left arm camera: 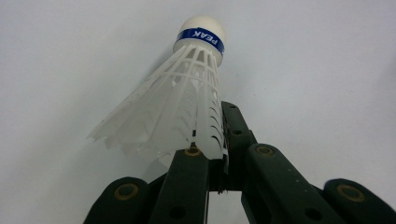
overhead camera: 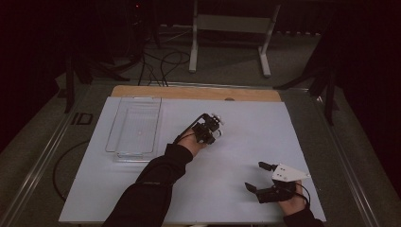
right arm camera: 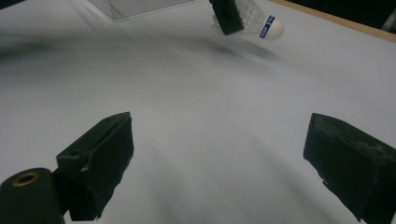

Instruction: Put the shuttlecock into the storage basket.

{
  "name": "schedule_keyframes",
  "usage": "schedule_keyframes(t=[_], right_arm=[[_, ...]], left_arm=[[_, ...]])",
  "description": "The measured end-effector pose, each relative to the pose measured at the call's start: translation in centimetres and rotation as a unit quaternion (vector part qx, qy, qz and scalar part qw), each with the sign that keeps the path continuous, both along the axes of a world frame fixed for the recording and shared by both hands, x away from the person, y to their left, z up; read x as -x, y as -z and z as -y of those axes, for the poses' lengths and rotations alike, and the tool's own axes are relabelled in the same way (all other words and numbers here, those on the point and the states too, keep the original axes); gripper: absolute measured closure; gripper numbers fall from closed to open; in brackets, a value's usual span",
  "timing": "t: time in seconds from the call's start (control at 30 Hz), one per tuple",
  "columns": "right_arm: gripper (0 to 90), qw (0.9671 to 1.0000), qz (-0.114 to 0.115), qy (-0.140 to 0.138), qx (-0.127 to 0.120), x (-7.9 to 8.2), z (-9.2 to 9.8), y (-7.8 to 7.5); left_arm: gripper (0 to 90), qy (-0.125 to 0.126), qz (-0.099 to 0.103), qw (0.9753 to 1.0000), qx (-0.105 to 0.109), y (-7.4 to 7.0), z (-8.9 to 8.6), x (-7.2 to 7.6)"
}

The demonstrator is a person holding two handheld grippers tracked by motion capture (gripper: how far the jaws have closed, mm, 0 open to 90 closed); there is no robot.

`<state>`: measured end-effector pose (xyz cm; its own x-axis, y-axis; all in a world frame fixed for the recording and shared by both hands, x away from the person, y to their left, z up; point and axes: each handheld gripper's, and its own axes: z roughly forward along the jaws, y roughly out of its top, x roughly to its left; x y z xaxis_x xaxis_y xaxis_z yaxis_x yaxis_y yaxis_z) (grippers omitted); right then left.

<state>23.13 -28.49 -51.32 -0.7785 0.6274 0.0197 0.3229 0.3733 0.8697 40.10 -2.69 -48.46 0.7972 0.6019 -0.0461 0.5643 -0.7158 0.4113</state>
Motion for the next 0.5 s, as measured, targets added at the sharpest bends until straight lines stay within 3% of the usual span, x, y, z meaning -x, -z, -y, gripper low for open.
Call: schedule_keyframes(t=[0.5], right_arm=[[8.4, 1.0, -0.001, 0.0, 0.003, -0.1, -0.1, 0.1]], left_arm=[[90.0, 0.023, 0.009, 0.9997, -0.004, -2.5, -0.8, 0.9]])
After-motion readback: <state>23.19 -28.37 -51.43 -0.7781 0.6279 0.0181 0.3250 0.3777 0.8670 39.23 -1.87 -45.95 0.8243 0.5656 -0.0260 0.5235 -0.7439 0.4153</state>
